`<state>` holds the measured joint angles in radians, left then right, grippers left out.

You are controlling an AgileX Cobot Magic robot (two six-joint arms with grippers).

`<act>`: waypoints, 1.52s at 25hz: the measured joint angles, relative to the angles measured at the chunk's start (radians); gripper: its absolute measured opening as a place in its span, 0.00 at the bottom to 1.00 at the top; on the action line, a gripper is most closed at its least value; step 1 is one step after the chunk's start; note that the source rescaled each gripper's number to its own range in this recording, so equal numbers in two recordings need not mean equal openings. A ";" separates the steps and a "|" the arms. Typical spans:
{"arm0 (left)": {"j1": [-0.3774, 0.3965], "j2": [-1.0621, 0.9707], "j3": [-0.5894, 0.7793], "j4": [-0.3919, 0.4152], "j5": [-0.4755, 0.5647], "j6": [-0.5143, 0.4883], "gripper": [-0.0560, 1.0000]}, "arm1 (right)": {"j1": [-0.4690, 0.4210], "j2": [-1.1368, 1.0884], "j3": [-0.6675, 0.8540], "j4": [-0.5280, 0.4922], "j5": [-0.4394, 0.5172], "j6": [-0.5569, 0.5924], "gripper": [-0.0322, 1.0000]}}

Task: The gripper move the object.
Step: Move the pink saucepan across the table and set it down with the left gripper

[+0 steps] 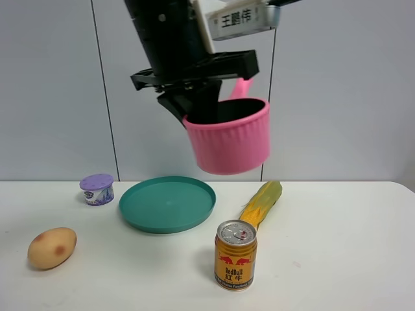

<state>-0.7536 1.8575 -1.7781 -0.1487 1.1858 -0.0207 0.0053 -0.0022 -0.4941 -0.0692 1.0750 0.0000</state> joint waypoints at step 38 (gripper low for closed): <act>-0.167 0.692 -0.581 0.092 -0.164 0.451 0.05 | 0.000 0.000 0.000 0.000 0.000 0.000 1.00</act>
<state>-0.9206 2.5496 -2.3586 -0.0563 1.0219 0.4300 0.0053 -0.0022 -0.4941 -0.0692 1.0750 0.0000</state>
